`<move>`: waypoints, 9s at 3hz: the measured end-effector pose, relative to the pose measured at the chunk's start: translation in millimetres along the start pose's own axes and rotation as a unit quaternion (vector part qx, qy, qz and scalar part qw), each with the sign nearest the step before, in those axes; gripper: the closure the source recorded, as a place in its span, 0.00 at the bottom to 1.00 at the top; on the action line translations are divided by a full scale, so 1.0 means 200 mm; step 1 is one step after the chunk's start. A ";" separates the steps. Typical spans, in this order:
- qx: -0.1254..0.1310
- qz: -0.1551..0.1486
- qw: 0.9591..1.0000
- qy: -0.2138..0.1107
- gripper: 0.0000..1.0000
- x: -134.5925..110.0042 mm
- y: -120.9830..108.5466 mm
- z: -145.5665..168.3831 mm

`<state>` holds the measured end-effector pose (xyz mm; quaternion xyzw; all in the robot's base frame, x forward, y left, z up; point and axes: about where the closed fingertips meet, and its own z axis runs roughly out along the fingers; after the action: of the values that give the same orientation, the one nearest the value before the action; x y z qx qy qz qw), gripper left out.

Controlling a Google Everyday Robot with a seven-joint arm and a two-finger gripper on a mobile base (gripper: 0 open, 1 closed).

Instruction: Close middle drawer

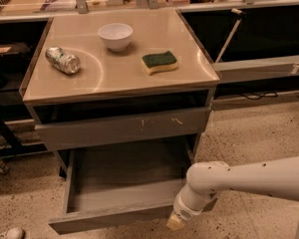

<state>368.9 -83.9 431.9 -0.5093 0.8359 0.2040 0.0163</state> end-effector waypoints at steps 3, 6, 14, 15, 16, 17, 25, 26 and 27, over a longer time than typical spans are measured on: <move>0.012 -0.016 1.000 -0.012 0.87 -0.09 -0.10 0.02; 0.012 -0.016 1.000 -0.012 0.17 -0.09 -0.10 0.02; 0.018 -0.033 0.999 -0.020 1.00 -0.22 -0.26 0.03; 0.026 -0.045 0.998 -0.025 1.00 -0.34 -0.38 0.01; 0.028 -0.045 0.998 -0.028 0.81 -0.35 -0.39 0.00; 0.028 -0.045 0.998 -0.028 0.58 -0.35 -0.39 0.00; 0.049 -0.051 0.997 -0.018 0.89 -0.43 -0.51 -0.02; 0.065 -0.059 0.996 -0.015 1.00 -0.52 -0.61 -0.03; 0.072 -0.063 0.995 -0.014 1.00 -0.59 -0.67 -0.02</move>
Offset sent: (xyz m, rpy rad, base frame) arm 0.0389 0.0126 -0.0060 0.0184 -0.0644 0.0214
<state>540.9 -38.5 420.1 -0.5554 0.8145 0.1488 0.0774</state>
